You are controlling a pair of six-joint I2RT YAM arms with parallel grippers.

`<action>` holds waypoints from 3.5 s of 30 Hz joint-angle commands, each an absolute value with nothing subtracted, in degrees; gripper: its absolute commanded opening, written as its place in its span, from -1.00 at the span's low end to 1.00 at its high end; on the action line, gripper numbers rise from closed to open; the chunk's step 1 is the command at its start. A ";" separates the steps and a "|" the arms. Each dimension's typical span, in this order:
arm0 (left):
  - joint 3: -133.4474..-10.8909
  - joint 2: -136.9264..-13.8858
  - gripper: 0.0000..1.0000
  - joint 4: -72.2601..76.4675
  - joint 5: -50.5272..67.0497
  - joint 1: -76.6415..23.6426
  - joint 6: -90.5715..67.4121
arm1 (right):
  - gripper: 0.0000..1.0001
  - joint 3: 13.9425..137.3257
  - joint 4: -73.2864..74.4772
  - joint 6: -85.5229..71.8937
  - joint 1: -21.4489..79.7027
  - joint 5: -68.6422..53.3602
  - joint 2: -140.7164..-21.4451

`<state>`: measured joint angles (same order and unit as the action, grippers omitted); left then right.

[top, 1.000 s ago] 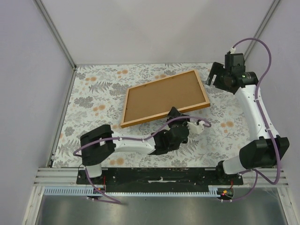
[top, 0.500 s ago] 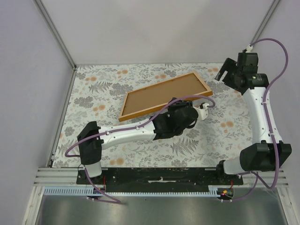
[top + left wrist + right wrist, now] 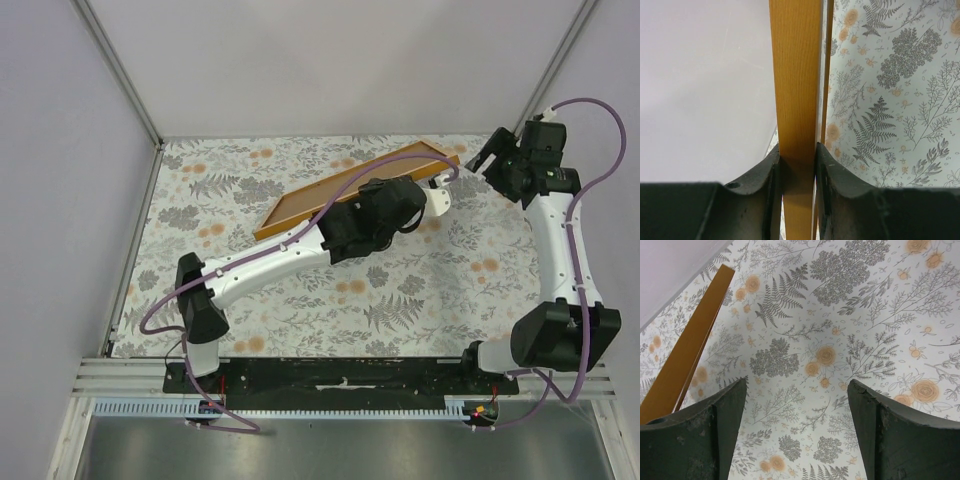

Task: Put the photo into the frame
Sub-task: Turn over the photo at the center of the board, then place the photo frame at the center of the board.

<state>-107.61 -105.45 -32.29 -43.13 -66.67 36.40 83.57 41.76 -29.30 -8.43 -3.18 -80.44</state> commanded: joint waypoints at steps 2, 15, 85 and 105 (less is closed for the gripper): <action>-118.03 -106.43 -0.96 -34.80 -43.77 -64.43 37.70 | 0.75 81.30 38.23 -30.85 -8.61 -7.12 -81.47; -126.82 -105.56 -0.96 -36.47 -41.40 -62.76 29.37 | 0.77 68.04 24.36 -35.41 -9.84 -11.25 -79.10; -74.75 -93.43 -0.96 -10.24 28.10 -7.48 -34.96 | 0.75 62.41 7.82 -36.92 1.32 -26.45 -98.17; -42.11 -109.59 -0.64 47.44 38.59 -5.27 -52.82 | 0.83 60.56 6.06 -33.05 1.23 -26.98 -97.12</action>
